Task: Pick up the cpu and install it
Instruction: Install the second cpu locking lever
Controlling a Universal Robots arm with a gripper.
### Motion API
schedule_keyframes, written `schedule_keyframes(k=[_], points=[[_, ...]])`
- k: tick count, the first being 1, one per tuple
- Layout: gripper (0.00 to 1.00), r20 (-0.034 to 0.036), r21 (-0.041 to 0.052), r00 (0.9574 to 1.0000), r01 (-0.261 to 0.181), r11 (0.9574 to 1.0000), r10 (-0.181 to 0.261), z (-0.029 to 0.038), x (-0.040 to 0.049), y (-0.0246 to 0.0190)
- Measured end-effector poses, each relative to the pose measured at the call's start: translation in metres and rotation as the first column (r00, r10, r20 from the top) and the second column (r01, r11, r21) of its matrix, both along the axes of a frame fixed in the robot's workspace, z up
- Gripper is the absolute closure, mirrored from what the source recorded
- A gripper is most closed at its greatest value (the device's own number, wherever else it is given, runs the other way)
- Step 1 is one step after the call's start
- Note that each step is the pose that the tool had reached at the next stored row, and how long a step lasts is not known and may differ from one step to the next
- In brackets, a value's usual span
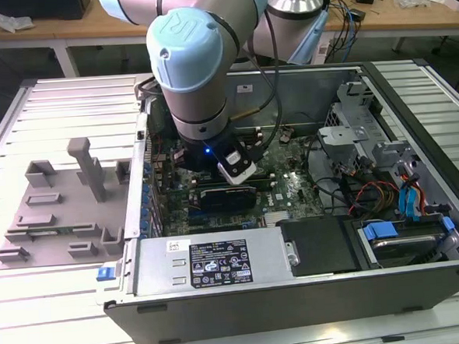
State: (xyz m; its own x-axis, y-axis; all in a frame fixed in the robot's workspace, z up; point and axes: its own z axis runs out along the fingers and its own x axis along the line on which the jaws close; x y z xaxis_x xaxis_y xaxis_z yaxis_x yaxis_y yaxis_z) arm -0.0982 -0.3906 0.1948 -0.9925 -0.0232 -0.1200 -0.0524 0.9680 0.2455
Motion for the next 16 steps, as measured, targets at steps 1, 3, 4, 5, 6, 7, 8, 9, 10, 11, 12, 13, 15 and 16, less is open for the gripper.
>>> schedule_keyframes(k=[1, 3, 4, 5, 6, 7, 8, 9, 10, 11, 12, 13, 15, 16], points=[[0.89, 0.0001, 0.0001, 1.0, 0.0, 1.0, 0.0, -0.0001, 0.0, 0.0], [0.89, -0.0005, -0.0138, 1.0, 0.0, 0.9999, 0.0, 0.0001, 0.0, 0.0002], [0.89, -0.0004, -0.0152, 1.0, 0.0, 0.9999, 0.0, 0.0009, 0.0, 0.0004], [0.89, -0.0002, -0.0147, 1.0, 0.0, 0.9999, 0.0, 0.0046, 0.0001, 0.0008], [0.89, -0.0005, -0.0153, 1.0, 0.0, 0.9999, 0.0, 0.0072, 0.0001, 0.0008], [0.89, -0.0005, -0.0154, 1.0, 0.0, 0.9999, 0.0, 0.0089, 0.0001, 0.0008], [0.89, -0.0005, -0.0154, 1.0, 0.0, 0.9999, 0.0, 0.0119, 0.0002, 0.0009], [0.89, -0.0005, -0.0154, 1.0, 0.0, 0.9999, 0.0, 0.0145, 0.0003, 0.001], [0.89, -0.0004, -0.0153, 1.0, 0.0, 0.9999, 0.0, 0.0181, 0.0004, 0.0012], [0.89, -0.0005, -0.0154, 1.0, 0.0, 0.9999, 0.0, 0.0213, 0.0006, 0.0014], [0.89, -0.0005, -0.0154, 1.0, 0.0, 0.9999, 0.0, 0.0266, 0.0009, 0.0018], [0.89, -0.0006, -0.0157, 1.0, 0.0, 0.9999, 0.0, 0.0324, 0.0012, 0.0023], [0.89, -0.0005, -0.0167, 1.0, 0.0, 0.9999, 0.0, 0.0455, 0.0021, 0.0036], [0.89, -0.0004, -0.0176, 1.0, 0.0, 0.9998, 0.0, 0.052, 0.0025, 0.0044]])
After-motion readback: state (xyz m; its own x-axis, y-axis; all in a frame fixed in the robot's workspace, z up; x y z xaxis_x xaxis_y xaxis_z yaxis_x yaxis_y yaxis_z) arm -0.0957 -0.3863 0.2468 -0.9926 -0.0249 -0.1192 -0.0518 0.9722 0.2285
